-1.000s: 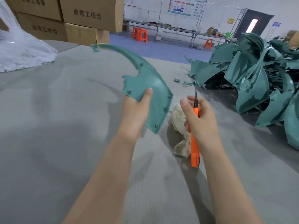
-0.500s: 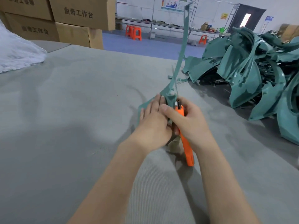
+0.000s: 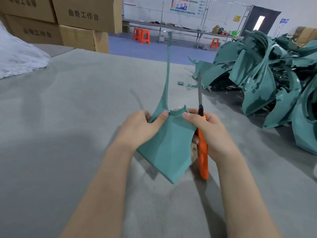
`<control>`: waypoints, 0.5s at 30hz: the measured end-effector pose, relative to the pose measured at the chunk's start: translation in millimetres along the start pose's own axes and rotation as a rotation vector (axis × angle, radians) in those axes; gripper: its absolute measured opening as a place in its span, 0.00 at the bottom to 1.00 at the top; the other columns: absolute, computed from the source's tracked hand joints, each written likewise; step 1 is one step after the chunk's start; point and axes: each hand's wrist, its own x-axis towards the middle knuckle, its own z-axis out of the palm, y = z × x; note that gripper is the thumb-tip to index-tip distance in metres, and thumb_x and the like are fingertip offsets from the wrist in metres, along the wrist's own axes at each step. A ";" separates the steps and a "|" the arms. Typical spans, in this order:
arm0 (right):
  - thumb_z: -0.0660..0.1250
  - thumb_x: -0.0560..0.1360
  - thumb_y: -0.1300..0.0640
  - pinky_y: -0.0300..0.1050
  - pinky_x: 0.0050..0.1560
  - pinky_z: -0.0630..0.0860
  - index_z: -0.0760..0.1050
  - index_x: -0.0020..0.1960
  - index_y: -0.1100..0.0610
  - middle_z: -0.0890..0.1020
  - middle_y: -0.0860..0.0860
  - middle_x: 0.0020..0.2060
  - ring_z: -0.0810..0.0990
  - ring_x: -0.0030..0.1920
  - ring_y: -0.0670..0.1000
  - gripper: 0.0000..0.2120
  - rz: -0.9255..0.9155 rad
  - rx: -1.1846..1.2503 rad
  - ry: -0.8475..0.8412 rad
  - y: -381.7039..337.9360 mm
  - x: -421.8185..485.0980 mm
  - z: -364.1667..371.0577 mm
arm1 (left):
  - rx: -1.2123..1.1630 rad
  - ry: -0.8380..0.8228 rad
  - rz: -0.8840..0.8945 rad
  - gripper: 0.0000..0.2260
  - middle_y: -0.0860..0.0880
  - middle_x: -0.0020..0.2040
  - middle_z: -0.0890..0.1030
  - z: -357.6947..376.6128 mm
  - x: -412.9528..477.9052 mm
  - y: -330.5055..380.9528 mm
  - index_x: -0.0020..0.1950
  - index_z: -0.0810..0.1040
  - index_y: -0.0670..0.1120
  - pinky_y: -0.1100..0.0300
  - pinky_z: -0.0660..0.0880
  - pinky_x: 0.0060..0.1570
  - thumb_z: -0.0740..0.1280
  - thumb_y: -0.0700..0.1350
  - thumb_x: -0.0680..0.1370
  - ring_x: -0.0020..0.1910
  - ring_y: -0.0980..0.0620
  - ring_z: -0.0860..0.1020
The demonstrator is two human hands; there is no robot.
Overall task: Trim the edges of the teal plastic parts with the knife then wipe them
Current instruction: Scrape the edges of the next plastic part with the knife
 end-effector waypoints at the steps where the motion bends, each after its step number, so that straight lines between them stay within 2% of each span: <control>1: 0.66 0.77 0.59 0.36 0.21 0.60 0.79 0.42 0.59 0.72 0.51 0.26 0.64 0.20 0.46 0.07 -0.003 -0.001 -0.007 0.3 0.4 0.8 | -0.002 0.010 0.005 0.26 0.52 0.30 0.71 4.0 1.2 0.8 0.32 0.67 0.47 0.56 0.61 0.29 0.58 0.69 0.74 0.31 0.53 0.71; 4: 0.67 0.73 0.45 0.37 0.23 0.60 0.80 0.42 0.56 0.72 0.54 0.28 0.64 0.21 0.47 0.14 -0.012 0.026 0.016 2.0 1.4 4.6 | -0.108 0.063 -0.050 0.25 0.50 0.30 0.71 12.3 4.5 1.6 0.32 0.65 0.46 0.56 0.61 0.29 0.57 0.67 0.76 0.31 0.51 0.71; 6: 0.61 0.69 0.34 0.37 0.23 0.61 0.80 0.44 0.54 0.72 0.51 0.26 0.65 0.21 0.47 0.24 -0.029 -0.010 0.078 1.7 1.3 7.1 | -0.190 0.141 -0.114 0.26 0.49 0.29 0.70 9.9 7.7 -4.0 0.31 0.63 0.47 0.55 0.61 0.29 0.56 0.66 0.77 0.30 0.49 0.70; 8: 0.55 0.70 0.28 0.37 0.23 0.64 0.78 0.40 0.56 0.70 0.49 0.24 0.66 0.22 0.46 0.31 -0.062 -0.133 0.168 4.5 1.6 6.8 | -0.185 0.232 -0.153 0.26 0.49 0.29 0.70 3.9 10.7 -12.1 0.31 0.63 0.47 0.55 0.61 0.30 0.56 0.67 0.77 0.30 0.48 0.69; 10: 0.53 0.75 0.29 0.41 0.28 0.66 0.74 0.34 0.57 0.68 0.47 0.23 0.67 0.25 0.46 0.32 -0.115 -0.340 0.247 10.5 4.4 4.1 | -0.192 0.284 -0.173 0.26 0.50 0.28 0.69 0.1 13.1 -18.9 0.30 0.62 0.48 0.55 0.61 0.31 0.55 0.67 0.76 0.30 0.47 0.69; 12: 0.54 0.77 0.34 0.43 0.32 0.66 0.72 0.33 0.59 0.68 0.46 0.22 0.67 0.26 0.47 0.31 -0.196 -0.525 0.276 16.2 7.5 1.1 | -0.234 0.287 -0.185 0.27 0.50 0.26 0.67 -0.7 15.6 -22.7 0.29 0.61 0.47 0.55 0.61 0.31 0.55 0.67 0.77 0.29 0.46 0.67; 15: 0.55 0.74 0.31 0.41 0.29 0.62 0.70 0.33 0.63 0.67 0.51 0.23 0.64 0.26 0.46 0.34 -0.300 -0.654 0.263 19.4 8.5 -0.2 | -0.268 0.254 -0.194 0.26 0.49 0.27 0.68 -0.2 17.6 -24.3 0.29 0.62 0.47 0.55 0.63 0.33 0.56 0.67 0.76 0.30 0.45 0.69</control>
